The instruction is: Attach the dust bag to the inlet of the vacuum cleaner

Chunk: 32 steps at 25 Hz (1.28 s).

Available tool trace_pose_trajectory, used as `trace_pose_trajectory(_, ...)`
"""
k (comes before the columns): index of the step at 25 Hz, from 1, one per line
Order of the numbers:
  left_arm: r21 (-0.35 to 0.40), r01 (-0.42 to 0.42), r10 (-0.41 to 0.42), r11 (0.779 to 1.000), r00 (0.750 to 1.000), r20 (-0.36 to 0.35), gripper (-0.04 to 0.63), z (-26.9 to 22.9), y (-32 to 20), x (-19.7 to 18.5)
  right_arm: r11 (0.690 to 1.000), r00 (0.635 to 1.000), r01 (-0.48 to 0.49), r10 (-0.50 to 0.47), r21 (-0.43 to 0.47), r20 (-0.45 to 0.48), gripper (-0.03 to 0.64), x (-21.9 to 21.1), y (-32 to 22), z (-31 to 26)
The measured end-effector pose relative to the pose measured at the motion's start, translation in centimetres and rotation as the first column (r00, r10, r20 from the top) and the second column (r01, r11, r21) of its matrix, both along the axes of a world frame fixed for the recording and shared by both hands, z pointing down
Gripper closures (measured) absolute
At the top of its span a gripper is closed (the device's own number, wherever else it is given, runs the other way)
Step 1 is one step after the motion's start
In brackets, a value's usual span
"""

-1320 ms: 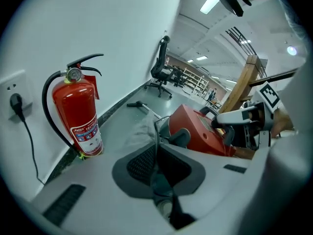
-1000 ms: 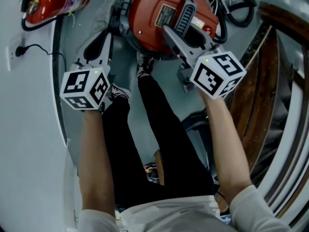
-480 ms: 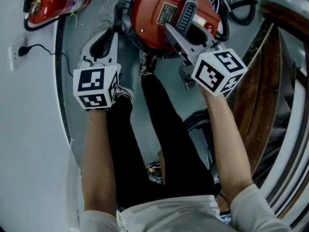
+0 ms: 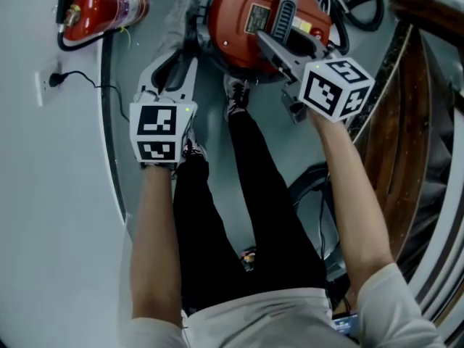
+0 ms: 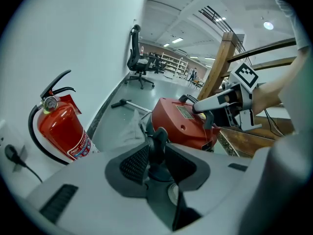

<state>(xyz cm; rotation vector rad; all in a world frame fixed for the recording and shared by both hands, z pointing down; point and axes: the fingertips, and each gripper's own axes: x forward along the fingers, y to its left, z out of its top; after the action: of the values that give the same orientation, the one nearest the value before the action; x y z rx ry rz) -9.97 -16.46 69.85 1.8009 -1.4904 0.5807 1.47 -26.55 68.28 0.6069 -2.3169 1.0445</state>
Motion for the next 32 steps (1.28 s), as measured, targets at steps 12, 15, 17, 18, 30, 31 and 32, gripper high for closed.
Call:
trace_pose_trajectory(12,0.042,-0.111,0.111,0.993,0.994,-0.008,0.488,-5.2,1.6,-0.7,0.997,0.995,-0.042,0.047,0.062,-0.088,0.422,3.7,2.0,-2.9)
trace_pose_trajectory(15,0.045,-0.135,0.136,0.990,0.991,-0.003,0.491,-6.7,2.3,-0.7,0.995,0.994,-0.043,0.051,0.089,-0.092,0.422,4.1,3.0,-5.0)
trace_pose_trajectory(17,0.052,-0.154,0.153,0.987,0.988,0.008,0.491,-8.0,2.8,-0.9,0.993,0.995,-0.033,0.044,0.116,-0.092,0.422,3.9,3.8,-6.7)
trace_pose_trajectory(18,0.058,-0.161,0.160,0.985,0.987,0.015,0.492,-8.8,2.9,-1.2,0.991,0.995,-0.027,0.039,0.130,-0.092,0.423,3.7,4.2,-7.5)
trace_pose_trajectory(30,0.100,-0.225,0.218,0.969,0.973,0.076,0.497,-19.6,6.9,-3.7,0.969,0.990,-0.137,0.140,0.204,0.004,0.512,2.0,8.1,-19.9)
trace_pose_trajectory(31,0.104,-0.228,0.221,0.968,0.972,0.080,0.497,-20.8,7.2,-3.8,0.967,0.991,-0.133,0.135,0.216,0.005,0.516,2.0,8.4,-21.4)
trace_pose_trajectory(32,0.110,-0.227,0.219,0.968,0.972,0.082,0.500,-22.0,7.4,-3.9,0.965,0.992,-0.124,0.128,0.229,0.000,0.519,2.0,8.8,-22.7)
